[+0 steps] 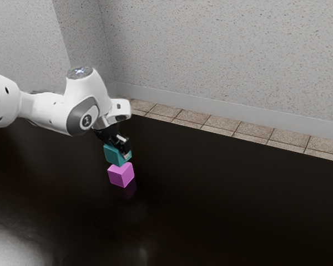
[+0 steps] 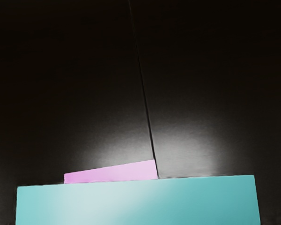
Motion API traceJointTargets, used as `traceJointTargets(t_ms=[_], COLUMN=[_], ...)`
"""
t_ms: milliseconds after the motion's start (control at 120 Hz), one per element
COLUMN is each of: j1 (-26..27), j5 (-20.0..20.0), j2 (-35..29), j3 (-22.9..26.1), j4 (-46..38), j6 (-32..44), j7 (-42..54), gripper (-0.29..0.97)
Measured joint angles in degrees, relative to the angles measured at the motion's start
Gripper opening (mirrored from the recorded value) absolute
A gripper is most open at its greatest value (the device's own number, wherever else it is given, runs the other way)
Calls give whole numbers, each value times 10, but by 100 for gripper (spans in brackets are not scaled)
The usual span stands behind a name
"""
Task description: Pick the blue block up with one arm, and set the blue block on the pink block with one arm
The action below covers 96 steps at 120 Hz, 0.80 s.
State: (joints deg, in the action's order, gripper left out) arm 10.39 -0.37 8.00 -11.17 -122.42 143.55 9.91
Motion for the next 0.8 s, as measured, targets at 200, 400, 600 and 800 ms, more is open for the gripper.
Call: traceJointTargets(t_ms=[200,400,600,800], j1=[-1,-1,0,-1], j5=[-1,-19,-31,-32], j2=[-2,4,7,24], j3=[0,-4,-17,-22], j4=[-21,-22,-21,-5], j6=[6,9,10,10], j7=[3,4,1,1], gripper=[38,38,38,38])
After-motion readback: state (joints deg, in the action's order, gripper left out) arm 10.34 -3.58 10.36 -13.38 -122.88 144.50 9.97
